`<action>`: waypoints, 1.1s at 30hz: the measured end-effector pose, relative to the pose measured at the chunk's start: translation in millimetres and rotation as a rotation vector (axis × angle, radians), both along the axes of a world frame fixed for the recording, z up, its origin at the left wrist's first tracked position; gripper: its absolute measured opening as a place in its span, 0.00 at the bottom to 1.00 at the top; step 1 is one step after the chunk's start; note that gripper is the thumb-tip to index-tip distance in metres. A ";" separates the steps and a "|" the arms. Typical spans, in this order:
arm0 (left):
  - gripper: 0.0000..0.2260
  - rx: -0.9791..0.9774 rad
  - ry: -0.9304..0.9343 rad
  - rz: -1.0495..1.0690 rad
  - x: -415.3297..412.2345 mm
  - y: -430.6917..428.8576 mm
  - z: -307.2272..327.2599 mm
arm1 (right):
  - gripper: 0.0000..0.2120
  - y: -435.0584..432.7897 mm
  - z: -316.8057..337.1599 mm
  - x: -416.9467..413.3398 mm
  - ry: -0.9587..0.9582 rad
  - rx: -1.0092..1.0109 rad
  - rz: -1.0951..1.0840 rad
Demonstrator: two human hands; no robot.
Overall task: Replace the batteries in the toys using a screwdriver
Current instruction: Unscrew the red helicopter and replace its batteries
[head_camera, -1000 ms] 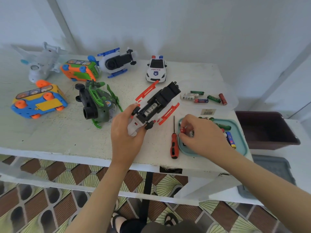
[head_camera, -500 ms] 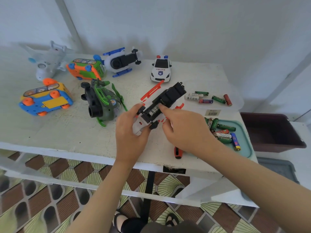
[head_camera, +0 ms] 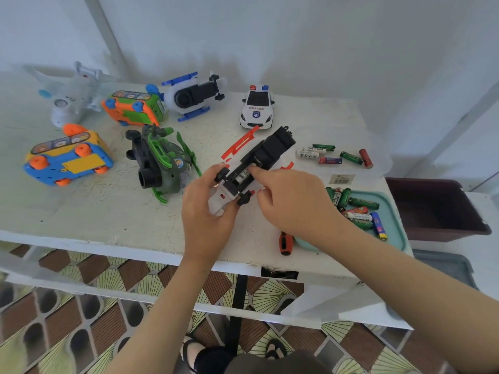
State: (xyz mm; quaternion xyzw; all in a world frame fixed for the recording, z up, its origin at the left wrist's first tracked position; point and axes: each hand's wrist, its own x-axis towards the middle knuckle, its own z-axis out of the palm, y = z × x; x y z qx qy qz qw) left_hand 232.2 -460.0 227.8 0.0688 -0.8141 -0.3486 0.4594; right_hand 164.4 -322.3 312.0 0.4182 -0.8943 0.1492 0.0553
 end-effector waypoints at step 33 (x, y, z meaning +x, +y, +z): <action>0.23 -0.057 0.011 -0.013 1.8 1.3 0.3 | 0.11 54.2 6.5 -33.2 -0.339 -0.080 -0.042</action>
